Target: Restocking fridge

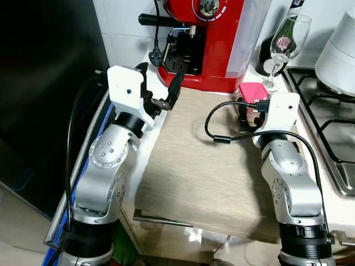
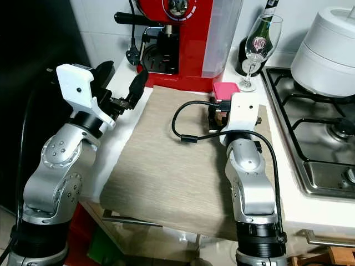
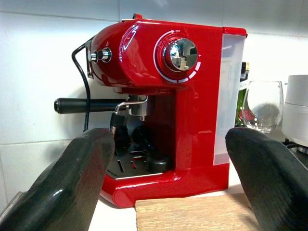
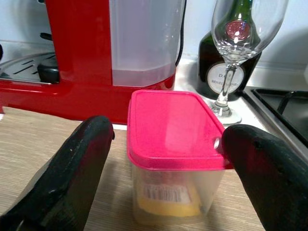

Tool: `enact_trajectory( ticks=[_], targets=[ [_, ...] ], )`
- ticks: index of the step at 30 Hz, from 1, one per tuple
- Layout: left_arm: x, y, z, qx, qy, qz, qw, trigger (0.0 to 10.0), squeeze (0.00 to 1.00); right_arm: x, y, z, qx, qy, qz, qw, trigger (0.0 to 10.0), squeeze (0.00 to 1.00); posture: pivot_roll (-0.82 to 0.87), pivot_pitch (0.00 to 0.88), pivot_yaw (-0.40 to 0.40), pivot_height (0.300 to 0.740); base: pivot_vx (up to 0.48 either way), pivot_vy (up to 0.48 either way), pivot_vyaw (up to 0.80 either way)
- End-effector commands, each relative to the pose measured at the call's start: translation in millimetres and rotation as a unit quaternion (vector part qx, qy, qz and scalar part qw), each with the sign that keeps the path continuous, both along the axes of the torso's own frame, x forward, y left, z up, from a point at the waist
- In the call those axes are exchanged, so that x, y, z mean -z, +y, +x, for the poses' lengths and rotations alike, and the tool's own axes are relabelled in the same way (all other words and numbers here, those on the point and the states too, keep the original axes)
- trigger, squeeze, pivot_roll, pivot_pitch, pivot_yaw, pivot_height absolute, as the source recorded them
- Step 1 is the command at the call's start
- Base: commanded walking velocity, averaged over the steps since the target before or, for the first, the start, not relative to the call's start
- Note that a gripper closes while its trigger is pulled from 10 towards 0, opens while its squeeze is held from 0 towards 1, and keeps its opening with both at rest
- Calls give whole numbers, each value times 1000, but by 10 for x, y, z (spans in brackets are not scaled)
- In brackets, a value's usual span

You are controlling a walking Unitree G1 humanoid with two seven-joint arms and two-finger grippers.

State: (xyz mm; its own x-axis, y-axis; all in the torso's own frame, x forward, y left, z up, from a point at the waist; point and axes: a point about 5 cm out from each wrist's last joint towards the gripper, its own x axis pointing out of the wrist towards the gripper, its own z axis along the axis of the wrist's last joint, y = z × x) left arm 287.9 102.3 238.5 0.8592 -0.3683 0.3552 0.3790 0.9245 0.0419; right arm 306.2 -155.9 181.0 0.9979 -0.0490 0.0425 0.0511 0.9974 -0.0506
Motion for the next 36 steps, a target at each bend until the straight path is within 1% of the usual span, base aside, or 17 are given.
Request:
enact_trajectory(
  ticks=[1,10,20,21,22,23,26,28,33,36],
  targets=[
    [-28,-8,8,2,-3,1,1000,10000,0,-23,-29,28,10,-4,-4,1000,10000,0,-93,28,9,740,0,0,0],
    [-28,-17,9,2,-3,1,1000,10000,0,14,-85,49,35,5,-18,999,10000,0,-96,32,8,740,0,0,0],
    [-31,-25,17,3,-3,0,1000,10000,0,39,-67,87,34,11,-8,999,10000,0,-97,31,8,740,0,0,0],
    [-32,-23,18,2,-3,0,1000,10000,0,28,-67,91,35,9,-7,999,10000,0,-97,31,8,740,0,0,0],
    [-34,-15,18,1,-4,1,1000,10000,0,-26,-53,93,32,-6,-14,999,10000,0,-97,31,8,740,0,0,0],
    [-34,-15,18,1,-4,1,1000,10000,0,-26,-53,93,32,-6,-14,999,10000,0,-97,31,8,740,0,0,0],
    [-33,-6,17,0,-4,1,1000,10000,0,-147,0,76,17,-42,-45,998,10000,0,-97,31,8,740,0,0,0],
    [-31,-13,18,0,-4,1,1000,10000,0,-184,1,68,19,-54,-54,997,10000,0,-95,32,6,740,0,0,0],
    [-30,-15,21,0,-4,0,1000,10000,0,-172,-31,65,30,-52,-55,997,10000,0,-98,31,5,740,0,0,0],
    [-29,-16,23,0,-3,0,1000,10000,0,-132,-36,74,29,-41,-44,998,10000,0,-98,31,5,740,0,0,0]
  ],
)
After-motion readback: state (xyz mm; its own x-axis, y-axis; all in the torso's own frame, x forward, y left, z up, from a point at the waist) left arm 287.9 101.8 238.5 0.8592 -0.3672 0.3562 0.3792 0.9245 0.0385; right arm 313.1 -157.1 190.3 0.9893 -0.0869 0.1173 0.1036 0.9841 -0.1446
